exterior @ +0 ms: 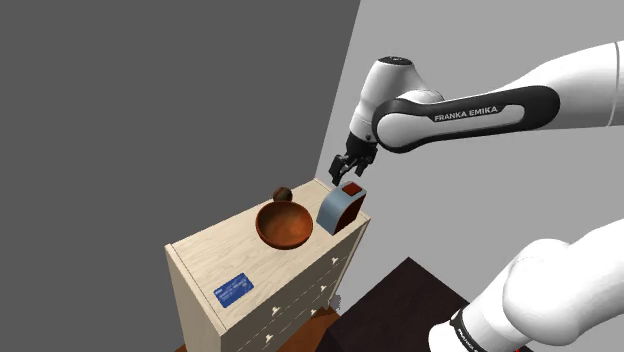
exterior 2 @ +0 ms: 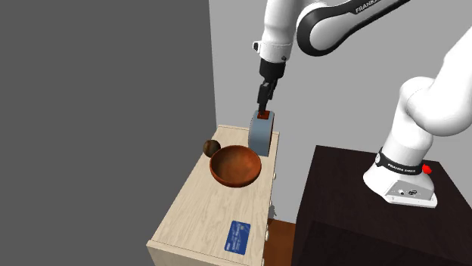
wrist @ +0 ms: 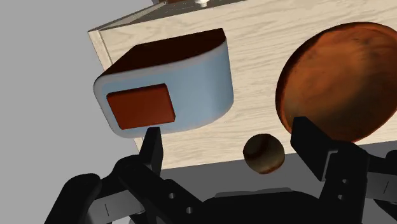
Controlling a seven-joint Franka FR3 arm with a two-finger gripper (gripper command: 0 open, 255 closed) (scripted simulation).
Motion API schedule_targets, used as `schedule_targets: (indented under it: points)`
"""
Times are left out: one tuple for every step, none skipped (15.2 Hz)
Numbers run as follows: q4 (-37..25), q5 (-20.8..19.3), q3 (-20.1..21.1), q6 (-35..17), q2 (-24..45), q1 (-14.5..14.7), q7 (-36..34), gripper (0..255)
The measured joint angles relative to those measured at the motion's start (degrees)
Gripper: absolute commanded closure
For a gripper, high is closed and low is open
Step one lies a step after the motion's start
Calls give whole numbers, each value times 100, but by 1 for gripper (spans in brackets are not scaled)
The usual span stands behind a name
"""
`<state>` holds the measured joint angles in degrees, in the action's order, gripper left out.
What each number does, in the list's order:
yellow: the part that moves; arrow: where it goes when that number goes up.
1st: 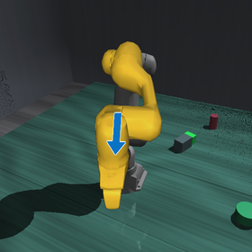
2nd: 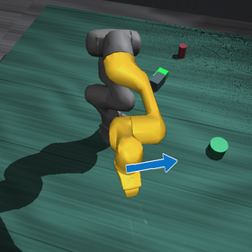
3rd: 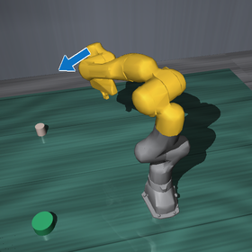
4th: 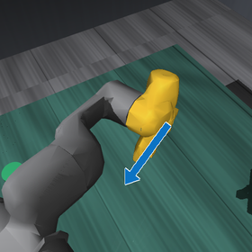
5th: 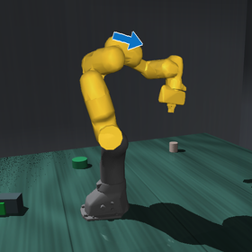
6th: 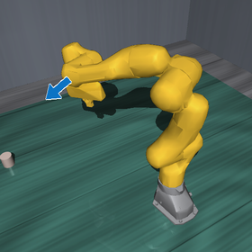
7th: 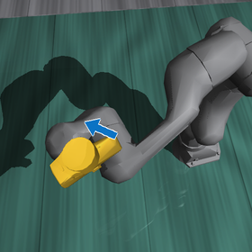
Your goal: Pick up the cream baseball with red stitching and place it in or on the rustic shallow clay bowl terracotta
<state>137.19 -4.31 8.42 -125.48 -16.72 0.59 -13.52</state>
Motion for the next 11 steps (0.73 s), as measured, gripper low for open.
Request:
schedule_targets:
  points:
    - [-82,-42,49,-141,211,2,-89,0]
    - [-123,-83,99,-276,374,11,-183,0]
    - [-168,-134,144,-414,546,16,-277,0]
    - [-312,-204,195,-530,793,20,-388,0]
    - [-438,-291,222,-687,1067,10,-475,0]
    - [-496,-366,244,-832,1266,10,-560,0]
    - [-599,-444,268,-936,1465,18,-654,0]
    - [-697,-529,297,-1036,1660,38,-768,0]
    - [-829,-615,310,-1113,1861,51,-856,0]
    - [-970,-716,321,-1208,2093,73,-967,0]
    - [-1128,-817,328,-1277,2321,104,-1079,0]
